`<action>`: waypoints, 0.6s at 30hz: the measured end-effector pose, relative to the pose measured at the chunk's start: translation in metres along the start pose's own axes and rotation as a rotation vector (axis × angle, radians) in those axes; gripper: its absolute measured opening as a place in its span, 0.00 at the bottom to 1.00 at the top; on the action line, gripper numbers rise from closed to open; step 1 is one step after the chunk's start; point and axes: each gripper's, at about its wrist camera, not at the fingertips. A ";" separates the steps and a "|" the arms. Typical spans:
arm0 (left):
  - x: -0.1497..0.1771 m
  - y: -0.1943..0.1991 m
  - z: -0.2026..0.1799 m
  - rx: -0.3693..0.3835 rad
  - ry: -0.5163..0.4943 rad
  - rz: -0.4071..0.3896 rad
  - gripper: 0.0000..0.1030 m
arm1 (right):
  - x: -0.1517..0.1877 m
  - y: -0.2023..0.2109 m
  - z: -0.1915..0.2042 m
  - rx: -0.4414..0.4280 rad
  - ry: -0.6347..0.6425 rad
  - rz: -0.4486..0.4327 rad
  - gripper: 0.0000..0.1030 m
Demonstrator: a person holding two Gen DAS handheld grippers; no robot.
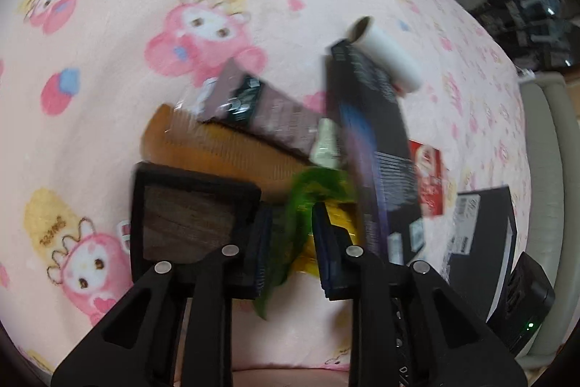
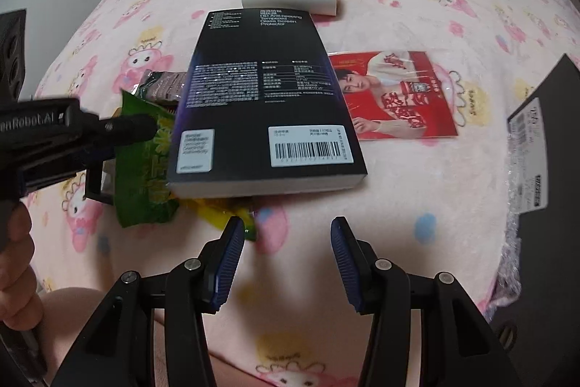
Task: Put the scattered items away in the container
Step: 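Grasp the green corn-shaped snack bag with the left gripper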
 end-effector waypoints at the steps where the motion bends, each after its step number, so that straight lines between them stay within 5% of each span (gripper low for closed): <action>1: -0.002 -0.002 0.004 0.012 0.016 0.015 0.18 | -0.002 -0.003 0.001 -0.023 -0.002 -0.001 0.44; 12: 0.004 -0.007 -0.008 -0.021 -0.030 0.024 0.17 | -0.014 -0.009 0.008 -0.043 0.047 -0.006 0.52; 14: 0.004 -0.004 -0.008 0.003 -0.027 0.017 0.04 | -0.013 -0.009 0.008 -0.039 0.050 -0.008 0.52; 18: 0.003 -0.006 -0.008 0.000 -0.027 0.029 0.03 | -0.012 -0.004 0.010 -0.025 0.057 0.002 0.52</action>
Point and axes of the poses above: each gripper's, at about its wrist camera, not at the fingertips, and y roughly against the way its jaws point, z to its left, x to its underside, and after that the axes turned 13 degrees about y, right-handed
